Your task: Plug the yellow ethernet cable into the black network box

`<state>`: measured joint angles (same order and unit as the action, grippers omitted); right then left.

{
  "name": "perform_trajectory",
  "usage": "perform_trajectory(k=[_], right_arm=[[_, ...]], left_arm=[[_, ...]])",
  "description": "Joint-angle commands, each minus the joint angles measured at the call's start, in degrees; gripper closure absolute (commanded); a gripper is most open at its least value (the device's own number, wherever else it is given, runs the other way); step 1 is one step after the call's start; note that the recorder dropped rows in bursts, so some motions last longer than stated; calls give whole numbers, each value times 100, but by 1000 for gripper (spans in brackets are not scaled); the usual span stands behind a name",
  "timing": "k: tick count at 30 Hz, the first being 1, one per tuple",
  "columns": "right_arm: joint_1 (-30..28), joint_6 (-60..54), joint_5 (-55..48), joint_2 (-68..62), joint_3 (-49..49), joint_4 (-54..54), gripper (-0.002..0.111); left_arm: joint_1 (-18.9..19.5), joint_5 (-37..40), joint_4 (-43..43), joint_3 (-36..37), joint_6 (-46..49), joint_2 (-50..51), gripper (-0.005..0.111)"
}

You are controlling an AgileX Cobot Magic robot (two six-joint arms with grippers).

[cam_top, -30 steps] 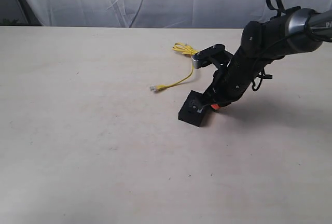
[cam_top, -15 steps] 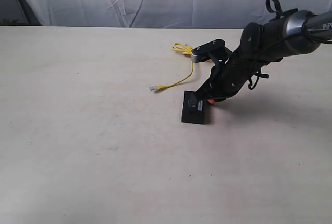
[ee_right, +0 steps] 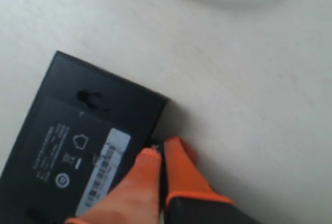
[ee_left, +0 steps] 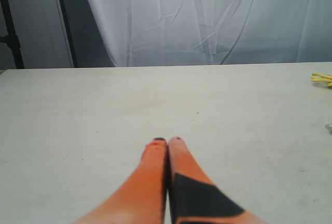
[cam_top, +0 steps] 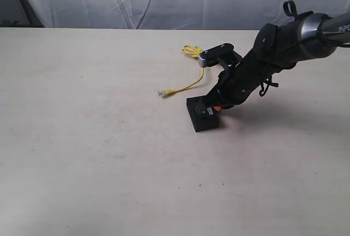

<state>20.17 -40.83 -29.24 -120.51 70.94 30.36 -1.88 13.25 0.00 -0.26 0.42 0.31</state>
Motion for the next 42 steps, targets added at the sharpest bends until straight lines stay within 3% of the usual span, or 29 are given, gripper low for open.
perform_trajectory(k=[1,11,22,29,42], right_arm=[[-4,-249,-220,-32,29,185,109],[-4,-816,-597,-32,29,521,109],[-4,-816,20,-32,268,497,109],[-4,-816,-314,-264,773,570,109],[-4,-864,-608,-400,784,635,109]], left_arm=[[22,-2,-35,26,-4,-31,107],[22,-2,-35,26,-4,-31,107],[22,-2,-35,26,-4,-31,107],[22,-2,-35,26,-4,-31,107],[22,-2,-35,26,-4,-31,107]])
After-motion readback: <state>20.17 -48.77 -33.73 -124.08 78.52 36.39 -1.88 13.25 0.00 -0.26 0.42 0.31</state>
